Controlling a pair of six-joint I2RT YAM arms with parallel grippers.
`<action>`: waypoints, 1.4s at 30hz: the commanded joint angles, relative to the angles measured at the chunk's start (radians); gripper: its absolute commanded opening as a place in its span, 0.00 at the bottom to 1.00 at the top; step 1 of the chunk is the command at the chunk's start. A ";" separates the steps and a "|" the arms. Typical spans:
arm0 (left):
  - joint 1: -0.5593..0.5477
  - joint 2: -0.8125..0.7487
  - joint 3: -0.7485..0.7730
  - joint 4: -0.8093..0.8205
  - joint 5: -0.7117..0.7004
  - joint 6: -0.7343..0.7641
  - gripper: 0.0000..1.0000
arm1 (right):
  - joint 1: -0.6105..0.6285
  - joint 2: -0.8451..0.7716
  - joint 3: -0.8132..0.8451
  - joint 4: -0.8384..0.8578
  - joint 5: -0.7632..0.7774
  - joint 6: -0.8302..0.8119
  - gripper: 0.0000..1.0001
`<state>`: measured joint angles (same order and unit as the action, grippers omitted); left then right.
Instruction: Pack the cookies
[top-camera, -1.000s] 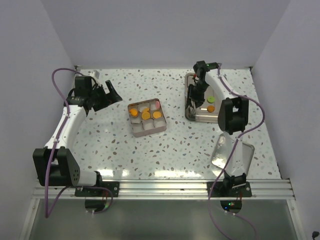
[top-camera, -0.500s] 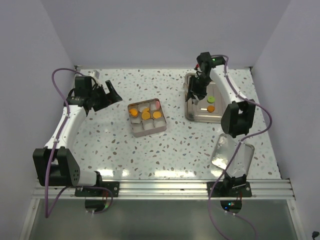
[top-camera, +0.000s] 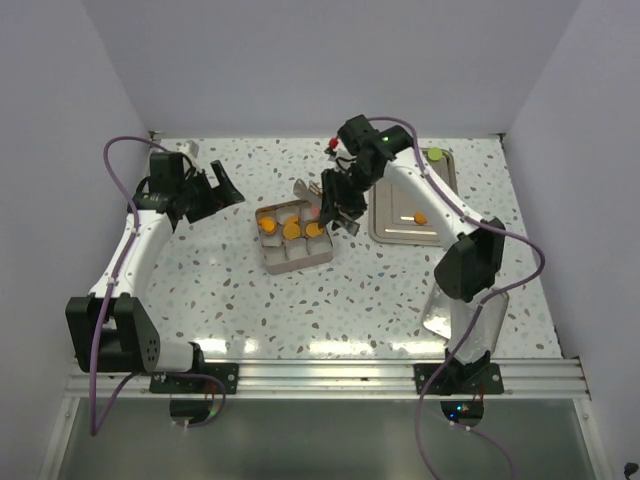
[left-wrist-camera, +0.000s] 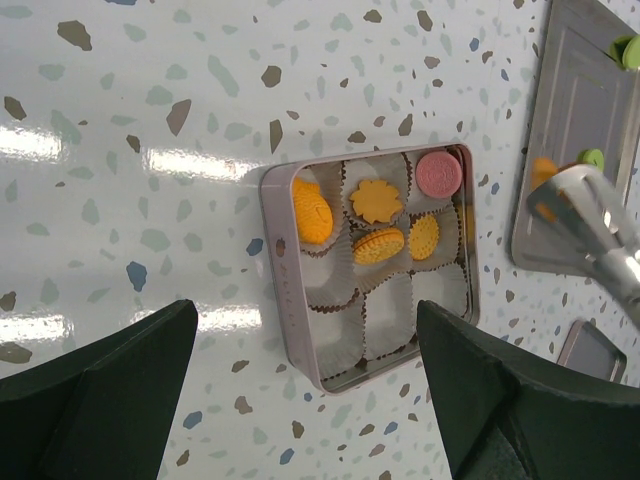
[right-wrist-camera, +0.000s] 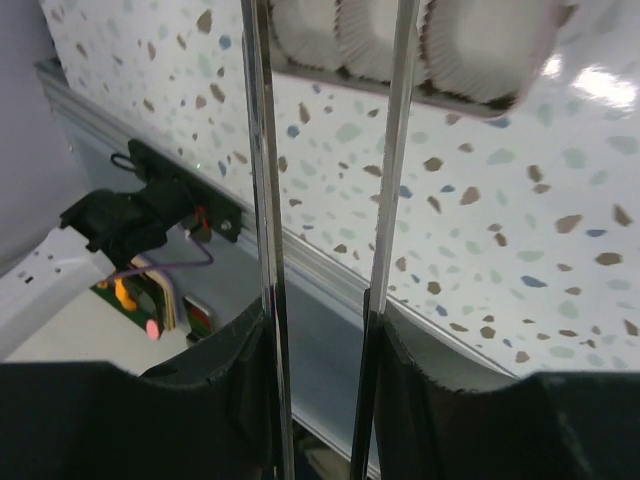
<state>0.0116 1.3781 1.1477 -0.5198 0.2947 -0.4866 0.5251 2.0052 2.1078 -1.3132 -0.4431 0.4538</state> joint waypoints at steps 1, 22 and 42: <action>-0.002 -0.028 0.035 0.001 0.003 0.009 0.97 | 0.068 -0.045 -0.028 0.046 -0.095 0.049 0.35; -0.001 -0.057 0.017 -0.009 0.001 0.014 0.96 | 0.246 0.119 0.032 0.029 -0.105 0.078 0.35; -0.002 -0.062 0.001 -0.008 -0.002 0.017 0.96 | 0.248 0.165 -0.006 0.034 -0.089 0.071 0.38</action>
<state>0.0116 1.3479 1.1477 -0.5400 0.2947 -0.4862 0.7696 2.1689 2.1056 -1.2881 -0.5159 0.5217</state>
